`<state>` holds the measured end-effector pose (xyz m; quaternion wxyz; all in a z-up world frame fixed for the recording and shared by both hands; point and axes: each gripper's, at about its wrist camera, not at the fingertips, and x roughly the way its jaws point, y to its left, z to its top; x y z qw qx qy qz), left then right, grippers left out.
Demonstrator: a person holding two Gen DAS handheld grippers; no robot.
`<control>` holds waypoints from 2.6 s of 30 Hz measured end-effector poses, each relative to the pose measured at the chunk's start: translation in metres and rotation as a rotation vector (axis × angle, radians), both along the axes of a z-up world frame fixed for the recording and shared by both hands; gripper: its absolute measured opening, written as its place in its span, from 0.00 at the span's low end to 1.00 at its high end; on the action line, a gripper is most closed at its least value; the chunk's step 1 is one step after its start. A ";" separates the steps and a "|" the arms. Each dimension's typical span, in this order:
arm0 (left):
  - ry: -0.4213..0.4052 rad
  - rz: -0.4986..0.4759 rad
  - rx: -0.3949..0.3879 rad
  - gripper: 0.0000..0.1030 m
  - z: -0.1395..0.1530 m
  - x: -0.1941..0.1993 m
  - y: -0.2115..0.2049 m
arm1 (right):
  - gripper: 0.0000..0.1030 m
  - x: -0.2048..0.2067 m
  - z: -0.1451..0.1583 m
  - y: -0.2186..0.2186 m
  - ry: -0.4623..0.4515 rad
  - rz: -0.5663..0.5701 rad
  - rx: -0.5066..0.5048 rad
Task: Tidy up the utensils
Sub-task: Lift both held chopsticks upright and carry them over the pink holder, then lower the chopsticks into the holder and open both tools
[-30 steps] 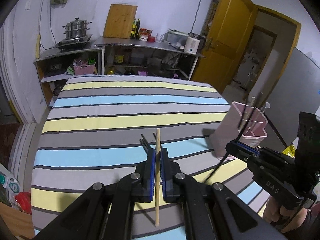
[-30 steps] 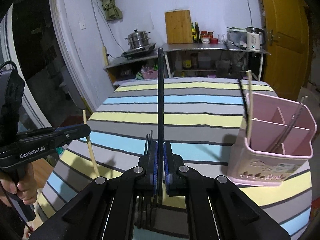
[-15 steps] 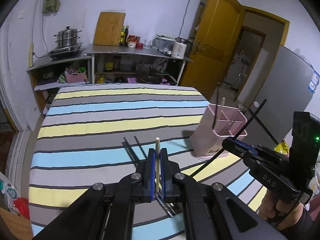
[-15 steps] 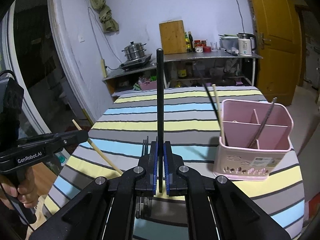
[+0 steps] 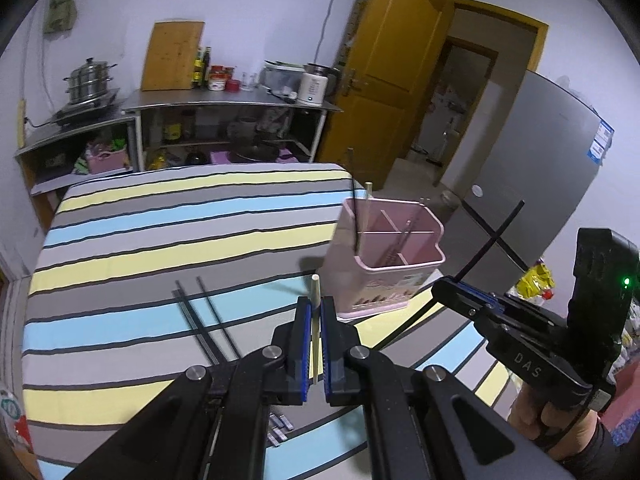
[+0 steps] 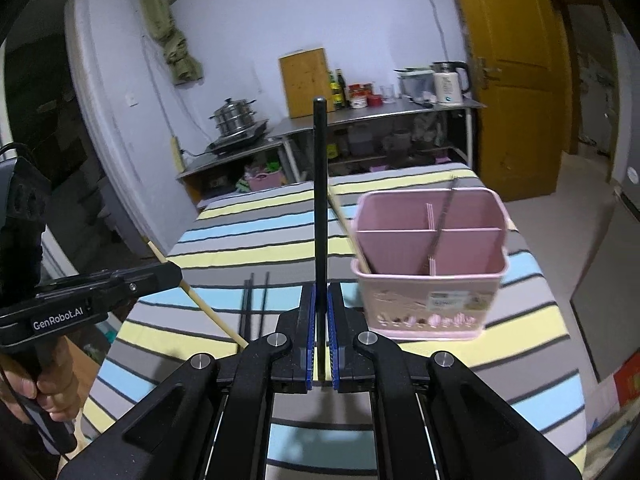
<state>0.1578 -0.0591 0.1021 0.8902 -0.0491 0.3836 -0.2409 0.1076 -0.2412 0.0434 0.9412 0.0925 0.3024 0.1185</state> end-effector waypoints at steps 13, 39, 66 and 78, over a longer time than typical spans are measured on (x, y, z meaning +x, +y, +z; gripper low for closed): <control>-0.107 -0.062 -0.039 0.04 0.059 0.026 -0.046 | 0.05 0.001 0.044 -0.050 -0.098 -0.105 0.024; -0.045 -0.077 -0.044 0.04 0.036 0.097 -0.084 | 0.05 0.055 0.031 -0.067 -0.077 -0.163 0.033; -0.041 -0.079 0.006 0.14 0.006 0.097 -0.096 | 0.13 0.066 -0.003 -0.066 0.026 -0.163 0.035; -0.117 -0.029 -0.025 0.26 0.022 0.067 -0.059 | 0.18 0.043 0.005 -0.064 -0.009 -0.154 0.030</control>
